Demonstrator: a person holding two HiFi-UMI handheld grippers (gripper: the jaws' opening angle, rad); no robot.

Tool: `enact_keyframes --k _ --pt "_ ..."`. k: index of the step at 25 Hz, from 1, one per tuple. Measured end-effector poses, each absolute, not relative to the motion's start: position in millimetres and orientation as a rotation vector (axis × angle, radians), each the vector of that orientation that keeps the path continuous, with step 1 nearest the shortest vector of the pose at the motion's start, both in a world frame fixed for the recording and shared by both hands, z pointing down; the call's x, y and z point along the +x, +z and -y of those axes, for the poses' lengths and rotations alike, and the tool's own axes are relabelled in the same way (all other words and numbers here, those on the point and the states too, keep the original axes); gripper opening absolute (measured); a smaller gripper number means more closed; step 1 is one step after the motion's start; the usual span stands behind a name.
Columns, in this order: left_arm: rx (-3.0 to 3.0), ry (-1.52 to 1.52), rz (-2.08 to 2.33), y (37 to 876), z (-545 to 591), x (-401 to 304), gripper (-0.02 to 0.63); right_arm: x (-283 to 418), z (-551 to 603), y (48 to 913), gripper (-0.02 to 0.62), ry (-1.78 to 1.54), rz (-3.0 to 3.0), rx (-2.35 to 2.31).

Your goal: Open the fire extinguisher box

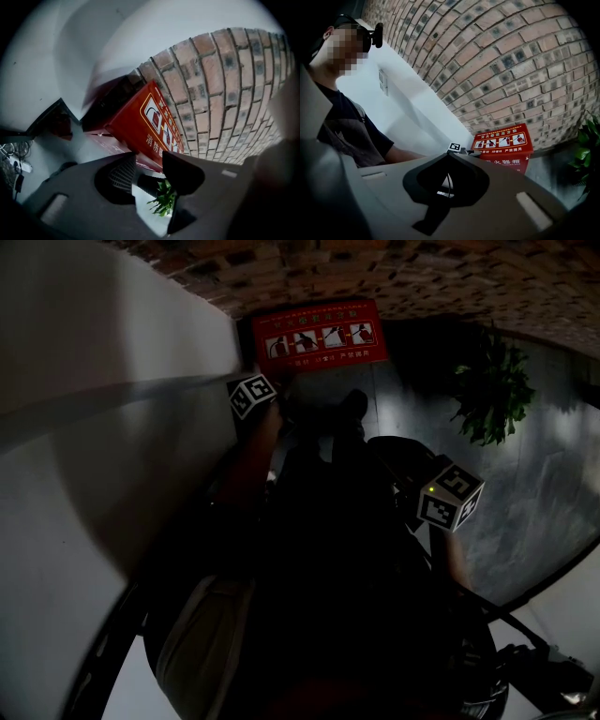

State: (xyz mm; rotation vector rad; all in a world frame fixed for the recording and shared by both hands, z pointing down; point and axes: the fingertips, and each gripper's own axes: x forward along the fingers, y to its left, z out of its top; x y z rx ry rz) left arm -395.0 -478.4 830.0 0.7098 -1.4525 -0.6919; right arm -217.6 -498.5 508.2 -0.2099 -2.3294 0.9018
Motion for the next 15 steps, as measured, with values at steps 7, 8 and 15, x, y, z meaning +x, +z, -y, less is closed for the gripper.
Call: enact_keyframes --k 7,8,15 --pt "0.803 -0.686 1.452 796 481 -399 0.179 -217 503 504 0.000 0.919 2.355 -0.204" --pt "0.815 -0.681 1.453 791 482 -401 0.179 -218 503 502 0.000 0.916 2.363 -0.206" --pt "0.944 -0.598 1.512 754 493 -414 0.179 -221 509 499 0.000 0.930 2.404 -0.199"
